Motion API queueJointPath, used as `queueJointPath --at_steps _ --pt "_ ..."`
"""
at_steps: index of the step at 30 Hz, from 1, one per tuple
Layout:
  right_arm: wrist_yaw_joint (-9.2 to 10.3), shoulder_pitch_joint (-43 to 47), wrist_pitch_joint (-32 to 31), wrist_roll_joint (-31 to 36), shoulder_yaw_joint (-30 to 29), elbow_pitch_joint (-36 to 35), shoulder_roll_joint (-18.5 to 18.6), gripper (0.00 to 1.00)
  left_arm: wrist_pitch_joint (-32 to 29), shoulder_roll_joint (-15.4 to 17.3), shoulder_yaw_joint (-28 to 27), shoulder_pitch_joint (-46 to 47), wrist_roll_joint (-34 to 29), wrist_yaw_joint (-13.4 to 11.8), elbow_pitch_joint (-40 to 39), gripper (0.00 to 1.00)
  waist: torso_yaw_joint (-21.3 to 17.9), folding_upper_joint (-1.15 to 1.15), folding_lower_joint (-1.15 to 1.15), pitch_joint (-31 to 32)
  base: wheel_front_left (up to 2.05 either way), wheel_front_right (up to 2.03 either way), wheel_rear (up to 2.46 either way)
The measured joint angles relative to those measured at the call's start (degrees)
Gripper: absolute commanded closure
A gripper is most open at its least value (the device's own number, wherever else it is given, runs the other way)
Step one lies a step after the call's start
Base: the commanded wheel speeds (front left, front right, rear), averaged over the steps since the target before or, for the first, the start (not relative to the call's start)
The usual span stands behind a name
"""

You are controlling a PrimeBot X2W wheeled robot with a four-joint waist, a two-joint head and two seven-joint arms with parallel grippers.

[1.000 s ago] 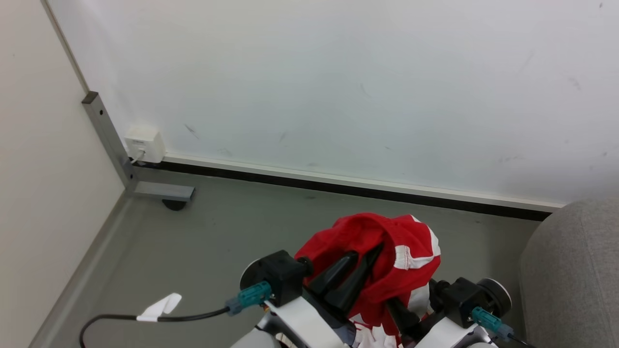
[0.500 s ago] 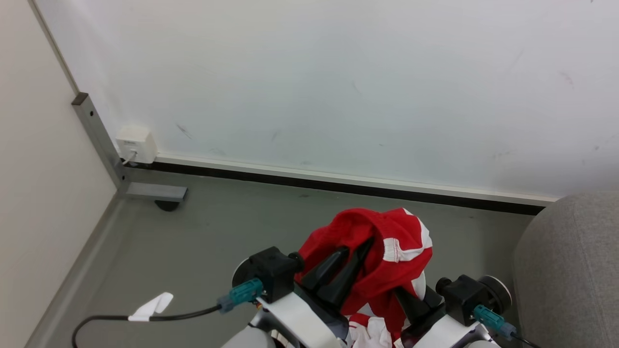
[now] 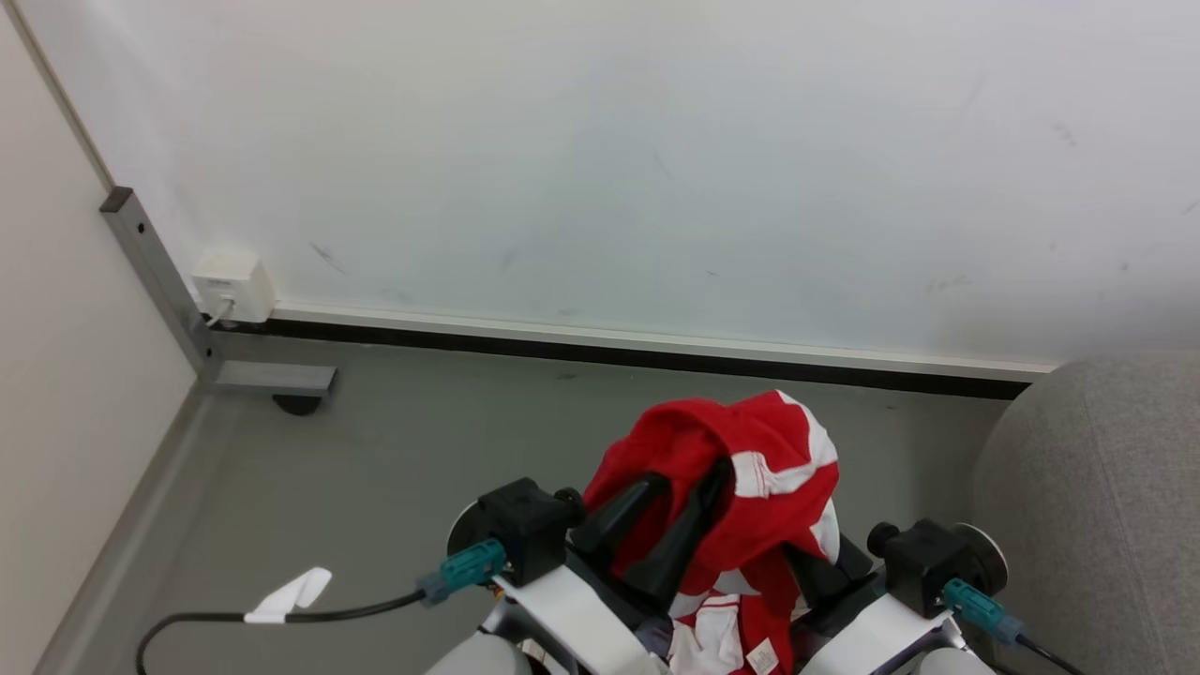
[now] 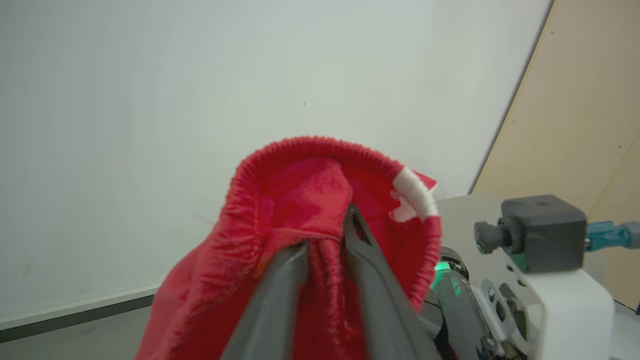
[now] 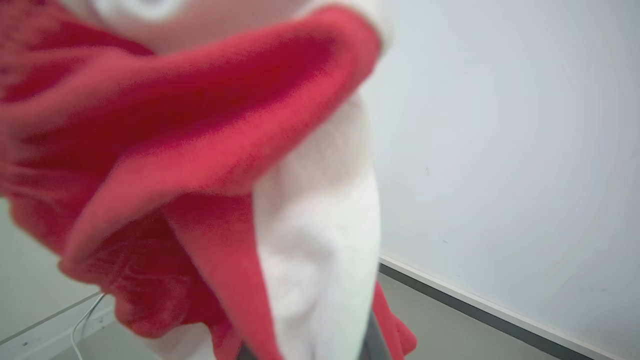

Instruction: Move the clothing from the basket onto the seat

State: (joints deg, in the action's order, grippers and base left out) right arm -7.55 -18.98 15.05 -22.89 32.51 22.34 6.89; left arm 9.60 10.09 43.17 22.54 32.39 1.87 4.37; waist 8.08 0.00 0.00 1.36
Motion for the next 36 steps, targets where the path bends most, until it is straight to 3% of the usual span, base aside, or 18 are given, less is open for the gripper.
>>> queueJointPath --at_steps 13,23,36 --pt "0.00 1.2 0.0 0.7 -10.9 -4.8 1.0 1.00 0.6 1.3 -0.1 -0.2 0.6 -0.1 2.3 0.00 -6.7 0.00 0.00 -1.3 0.00 0.00 0.00" --pt "0.00 1.6 0.0 2.3 -19.4 -9.3 3.3 1.00 2.6 2.0 -0.3 0.6 -0.1 0.6 5.9 0.00 -16.8 0.00 0.00 -3.5 0.00 0.00 0.00" --pt "0.00 4.3 0.0 2.7 -23.4 -13.2 4.4 1.00 4.2 1.7 -0.5 1.5 -1.1 0.4 11.5 0.00 -30.0 0.00 0.00 -4.3 0.00 0.00 0.00"
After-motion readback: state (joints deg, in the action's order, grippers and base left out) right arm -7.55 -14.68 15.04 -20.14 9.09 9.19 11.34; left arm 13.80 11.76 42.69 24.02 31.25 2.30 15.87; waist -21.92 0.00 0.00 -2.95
